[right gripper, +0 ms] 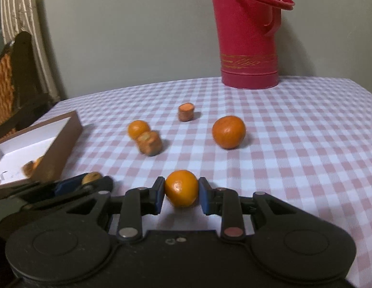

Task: Organize fruits
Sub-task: 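Carry the tan fruit with the left gripper while the right gripper carries the orange to the box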

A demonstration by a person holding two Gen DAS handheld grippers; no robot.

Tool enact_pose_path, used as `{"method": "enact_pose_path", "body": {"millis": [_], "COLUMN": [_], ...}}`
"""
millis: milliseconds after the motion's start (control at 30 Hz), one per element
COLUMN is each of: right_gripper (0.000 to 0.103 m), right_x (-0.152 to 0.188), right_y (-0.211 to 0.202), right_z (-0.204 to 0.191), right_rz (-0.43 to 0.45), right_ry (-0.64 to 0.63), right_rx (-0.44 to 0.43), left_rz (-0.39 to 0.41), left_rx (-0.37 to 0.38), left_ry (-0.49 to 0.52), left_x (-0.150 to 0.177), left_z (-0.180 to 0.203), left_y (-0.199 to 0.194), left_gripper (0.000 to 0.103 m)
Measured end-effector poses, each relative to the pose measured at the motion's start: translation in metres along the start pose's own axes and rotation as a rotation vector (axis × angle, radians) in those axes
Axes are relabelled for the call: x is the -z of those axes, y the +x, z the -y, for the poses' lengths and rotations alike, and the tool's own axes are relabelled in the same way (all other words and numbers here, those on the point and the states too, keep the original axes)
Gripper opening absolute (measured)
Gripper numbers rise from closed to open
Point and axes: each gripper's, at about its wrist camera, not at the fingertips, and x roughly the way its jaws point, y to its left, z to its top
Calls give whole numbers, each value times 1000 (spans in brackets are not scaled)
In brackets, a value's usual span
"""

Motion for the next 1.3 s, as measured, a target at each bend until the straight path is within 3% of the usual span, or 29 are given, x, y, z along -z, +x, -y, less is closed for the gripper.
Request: {"method": "enact_pose_path", "body": {"millis": [567, 1300], "right_gripper": [21, 21], "right_x": [20, 19], "right_y": [-43, -44], "right_z": [-15, -80], "right_rz": [30, 51], "right_ry": [16, -71], "right_rx": [-54, -212], "left_rz": [12, 97], "left_rx": [40, -53], "left_ry": [4, -31], "left_x": [9, 16], "left_z": [-15, -77], "left_y": [-34, -84], "left_gripper": [26, 26]}}
